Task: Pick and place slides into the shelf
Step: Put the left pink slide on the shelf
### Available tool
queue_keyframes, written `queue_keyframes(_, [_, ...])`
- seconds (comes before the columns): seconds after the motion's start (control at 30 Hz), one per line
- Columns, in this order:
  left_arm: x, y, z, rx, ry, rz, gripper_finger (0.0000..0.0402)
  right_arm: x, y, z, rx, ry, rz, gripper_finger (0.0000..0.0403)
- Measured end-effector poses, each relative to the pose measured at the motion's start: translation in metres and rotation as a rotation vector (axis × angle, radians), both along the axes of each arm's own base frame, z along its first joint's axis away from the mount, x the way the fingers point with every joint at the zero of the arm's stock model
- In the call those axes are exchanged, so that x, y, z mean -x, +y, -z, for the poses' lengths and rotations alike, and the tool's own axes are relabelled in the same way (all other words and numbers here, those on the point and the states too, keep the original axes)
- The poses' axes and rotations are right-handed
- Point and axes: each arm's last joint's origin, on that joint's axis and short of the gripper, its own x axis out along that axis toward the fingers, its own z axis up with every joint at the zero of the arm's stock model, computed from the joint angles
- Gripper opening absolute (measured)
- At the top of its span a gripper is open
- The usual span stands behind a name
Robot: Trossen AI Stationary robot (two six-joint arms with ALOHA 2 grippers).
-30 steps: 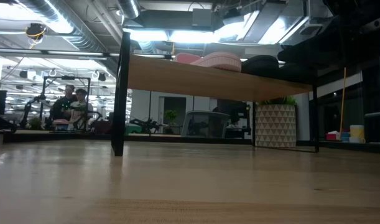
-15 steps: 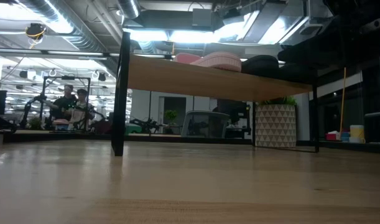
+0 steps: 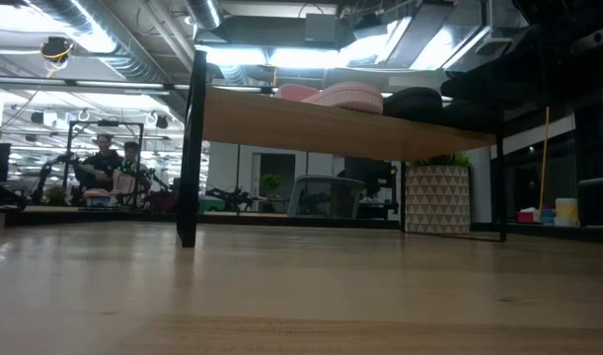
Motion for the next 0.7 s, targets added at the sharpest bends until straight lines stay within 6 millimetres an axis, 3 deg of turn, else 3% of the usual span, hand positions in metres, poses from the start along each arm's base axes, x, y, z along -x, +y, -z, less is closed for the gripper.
queue_keyframes(0.2, [0.0000,0.0000,0.0000,-0.001,-0.001,0.001,0.0173,0.0000,0.0000,0.0000,0.002,0.000,0.000,0.0007])
queue_keyframes(0.7, [0.0007,-0.0003,0.0002,0.012,0.022,-0.019,0.0082,0.0000,0.0000,0.0000,0.000,0.000,0.000,0.0007])
